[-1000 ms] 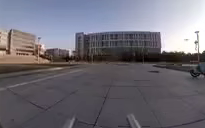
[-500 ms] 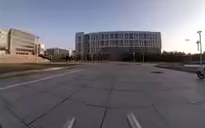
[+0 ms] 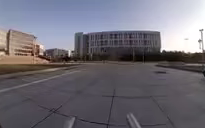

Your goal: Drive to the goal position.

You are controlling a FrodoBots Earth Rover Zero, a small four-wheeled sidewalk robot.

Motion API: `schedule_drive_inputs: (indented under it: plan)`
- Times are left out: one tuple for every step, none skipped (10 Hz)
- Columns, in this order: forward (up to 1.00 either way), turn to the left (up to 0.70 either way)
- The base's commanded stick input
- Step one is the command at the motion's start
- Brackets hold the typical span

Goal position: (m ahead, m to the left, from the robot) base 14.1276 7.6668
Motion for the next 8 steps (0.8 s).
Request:
schedule_drive_inputs:
  plan:
    - [0.70, 0.00]
    - [0.70, 0.00]
    - [0.70, 0.00]
    - [0.70, 0.00]
    - [0.70, 0.00]
    - [0.70, 0.00]
    - [0.70, 0.00]
    - [0.70, 0.00]
